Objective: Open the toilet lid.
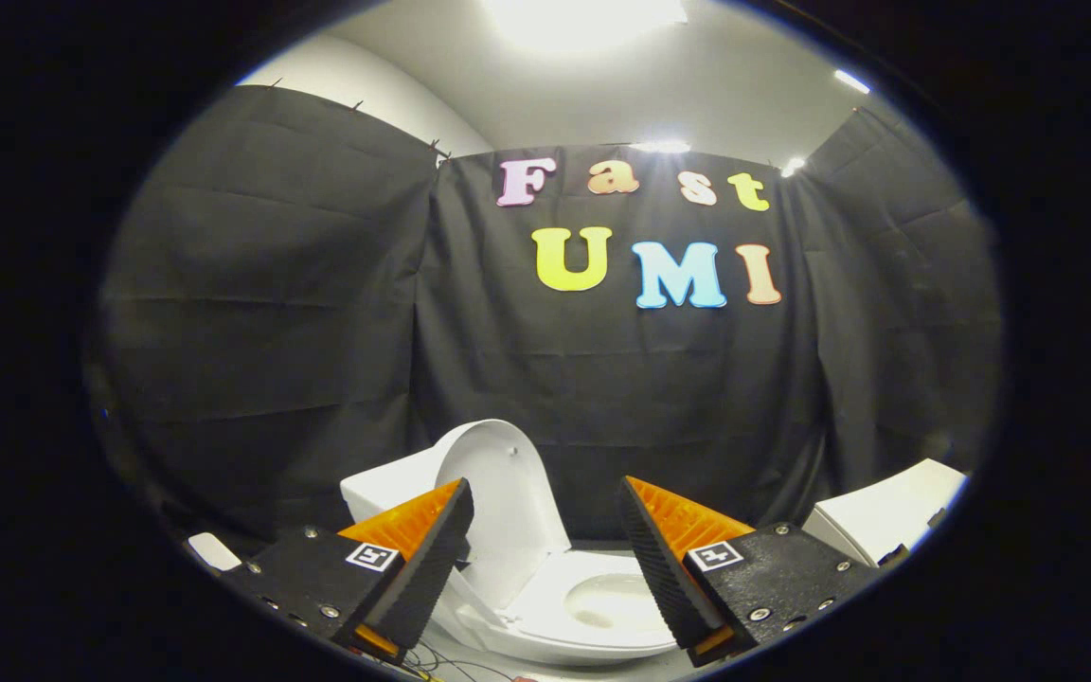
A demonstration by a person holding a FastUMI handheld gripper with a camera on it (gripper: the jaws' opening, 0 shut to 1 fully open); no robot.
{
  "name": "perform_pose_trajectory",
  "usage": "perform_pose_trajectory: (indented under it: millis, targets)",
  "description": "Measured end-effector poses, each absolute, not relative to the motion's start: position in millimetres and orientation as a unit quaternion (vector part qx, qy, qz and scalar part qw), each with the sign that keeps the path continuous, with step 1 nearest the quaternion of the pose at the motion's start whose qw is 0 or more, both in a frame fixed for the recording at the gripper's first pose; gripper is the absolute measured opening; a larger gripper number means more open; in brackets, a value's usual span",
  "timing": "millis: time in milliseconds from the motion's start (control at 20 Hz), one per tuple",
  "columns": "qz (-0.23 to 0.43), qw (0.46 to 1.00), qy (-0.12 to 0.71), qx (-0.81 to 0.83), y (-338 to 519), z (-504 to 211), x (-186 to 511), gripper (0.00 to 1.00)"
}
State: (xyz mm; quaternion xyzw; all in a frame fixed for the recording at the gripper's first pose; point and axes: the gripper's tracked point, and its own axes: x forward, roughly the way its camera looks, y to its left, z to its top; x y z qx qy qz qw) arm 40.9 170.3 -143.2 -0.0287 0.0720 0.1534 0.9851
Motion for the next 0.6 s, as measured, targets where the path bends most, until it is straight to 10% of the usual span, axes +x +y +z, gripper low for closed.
perform_pose_trajectory:
  millis: [600]
  targets:
    - [0.092,0.995,0.042,-0.005,3.2,-97.0,68.4,0.95]
